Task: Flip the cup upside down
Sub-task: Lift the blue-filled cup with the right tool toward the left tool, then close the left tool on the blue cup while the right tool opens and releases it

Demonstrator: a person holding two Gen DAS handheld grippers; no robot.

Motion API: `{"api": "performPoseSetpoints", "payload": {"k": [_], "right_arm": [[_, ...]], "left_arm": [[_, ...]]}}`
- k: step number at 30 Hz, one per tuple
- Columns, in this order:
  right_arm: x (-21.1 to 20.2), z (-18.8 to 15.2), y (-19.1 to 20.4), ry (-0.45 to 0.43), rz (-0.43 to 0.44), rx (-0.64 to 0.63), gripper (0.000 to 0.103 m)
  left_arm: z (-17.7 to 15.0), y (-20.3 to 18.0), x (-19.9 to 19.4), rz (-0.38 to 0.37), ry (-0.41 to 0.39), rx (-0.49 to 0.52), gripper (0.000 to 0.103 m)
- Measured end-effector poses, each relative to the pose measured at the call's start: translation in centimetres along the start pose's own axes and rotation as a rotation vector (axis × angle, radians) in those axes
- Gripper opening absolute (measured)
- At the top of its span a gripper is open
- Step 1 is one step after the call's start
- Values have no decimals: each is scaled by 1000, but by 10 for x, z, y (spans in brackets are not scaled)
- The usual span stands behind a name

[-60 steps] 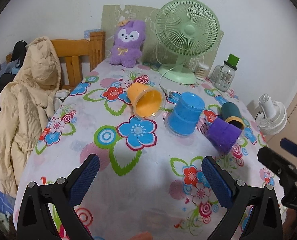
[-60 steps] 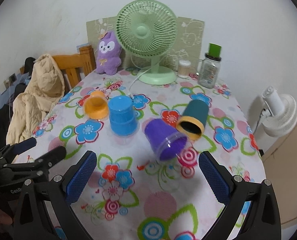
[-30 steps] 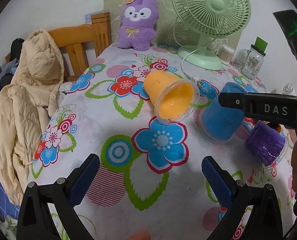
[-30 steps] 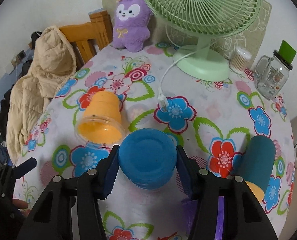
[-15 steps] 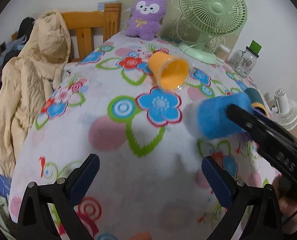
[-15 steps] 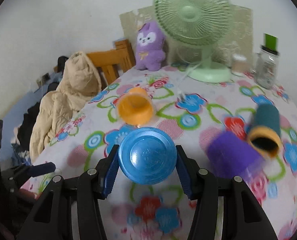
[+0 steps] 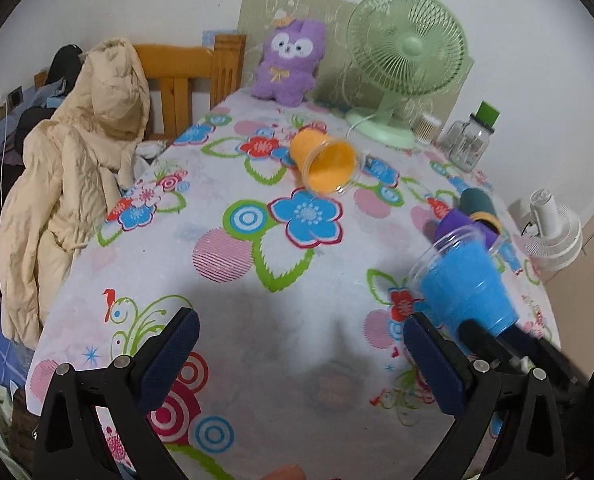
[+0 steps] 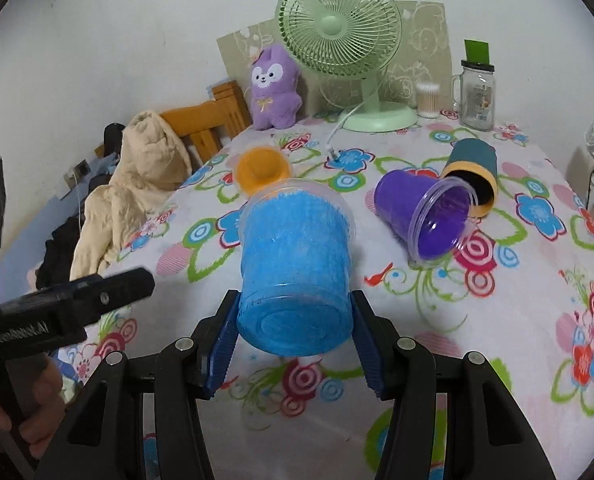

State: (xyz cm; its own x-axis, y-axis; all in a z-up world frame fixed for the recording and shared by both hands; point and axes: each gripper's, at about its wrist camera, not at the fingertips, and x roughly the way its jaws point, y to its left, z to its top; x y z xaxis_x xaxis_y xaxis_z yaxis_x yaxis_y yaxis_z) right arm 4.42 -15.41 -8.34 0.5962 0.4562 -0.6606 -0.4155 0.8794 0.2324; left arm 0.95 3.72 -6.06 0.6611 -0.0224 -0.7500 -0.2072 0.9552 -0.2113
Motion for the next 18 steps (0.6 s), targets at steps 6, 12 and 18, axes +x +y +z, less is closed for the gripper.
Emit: {"api": "performPoseSetpoints", "payload": {"k": [6,12,18], "right_arm": [[5,-20,8,98,-60,-26,80],[-20,-21,-7,64,-58,19,88],[-36,-22,-13,70,-83,14,88]], "left_arm": [[-7,-10,-8,-8,-5,20,103],[-12,-25,-13,-27,-7,43,103],[-16,-42,-18,-50,-17,75,103]]}}
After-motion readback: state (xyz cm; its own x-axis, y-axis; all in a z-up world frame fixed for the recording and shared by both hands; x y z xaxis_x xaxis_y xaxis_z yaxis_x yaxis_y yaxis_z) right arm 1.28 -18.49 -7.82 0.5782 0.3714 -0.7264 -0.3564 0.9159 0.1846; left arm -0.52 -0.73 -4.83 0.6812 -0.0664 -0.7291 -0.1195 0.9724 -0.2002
